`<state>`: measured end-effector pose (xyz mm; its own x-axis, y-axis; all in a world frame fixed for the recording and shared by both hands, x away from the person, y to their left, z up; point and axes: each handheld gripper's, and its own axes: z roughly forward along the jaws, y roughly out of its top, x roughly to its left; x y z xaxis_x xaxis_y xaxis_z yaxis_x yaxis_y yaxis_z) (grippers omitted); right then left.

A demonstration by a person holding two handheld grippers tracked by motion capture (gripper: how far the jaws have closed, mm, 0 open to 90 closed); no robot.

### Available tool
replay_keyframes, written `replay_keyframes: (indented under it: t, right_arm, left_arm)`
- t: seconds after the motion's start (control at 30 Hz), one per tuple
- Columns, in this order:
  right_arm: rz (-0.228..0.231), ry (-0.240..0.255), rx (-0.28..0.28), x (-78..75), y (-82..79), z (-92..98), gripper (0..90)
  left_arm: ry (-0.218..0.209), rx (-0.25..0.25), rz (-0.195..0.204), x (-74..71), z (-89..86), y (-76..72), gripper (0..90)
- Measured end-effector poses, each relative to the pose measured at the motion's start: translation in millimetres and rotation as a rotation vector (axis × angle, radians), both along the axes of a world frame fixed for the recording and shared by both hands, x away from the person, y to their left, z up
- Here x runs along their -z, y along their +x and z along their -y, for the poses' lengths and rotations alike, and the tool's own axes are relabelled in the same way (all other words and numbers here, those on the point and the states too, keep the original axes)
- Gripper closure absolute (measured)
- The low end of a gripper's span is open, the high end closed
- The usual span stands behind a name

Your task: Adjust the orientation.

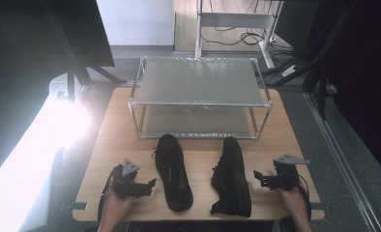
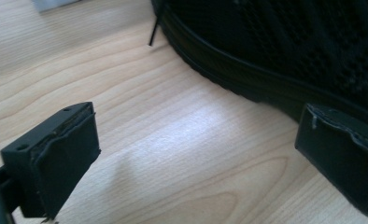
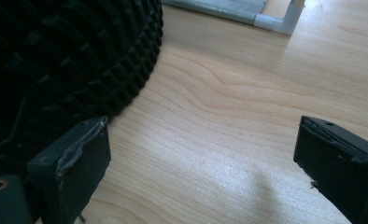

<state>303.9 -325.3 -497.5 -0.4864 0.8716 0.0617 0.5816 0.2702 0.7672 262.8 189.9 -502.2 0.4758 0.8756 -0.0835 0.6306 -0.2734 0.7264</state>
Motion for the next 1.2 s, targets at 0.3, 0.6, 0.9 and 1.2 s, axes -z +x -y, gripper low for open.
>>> replay_keyframes:
  t: [0.3,0.6,0.9,1.2]
  right_arm:
    - [0.004,0.027,-0.018,-12.2,0.8,1.4,0.0]
    - [0.047,0.047,-0.028,-38.5,-1.0,-3.3,0.0]
    - [0.087,0.038,-0.104,-55.5,-5.1,-29.9,0.0]
    - [0.056,0.004,-0.153,-53.9,-7.1,-54.0,0.0]
  left_arm:
    - [-0.041,-0.016,0.014,1.3,-7.4,1.9,2.1]
    - [0.009,0.049,0.044,3.2,2.1,1.2,1.4]
    - [0.017,0.030,0.038,2.7,0.4,1.7,0.0]
    - [0.029,0.024,0.014,2.7,1.0,2.5,0.0]
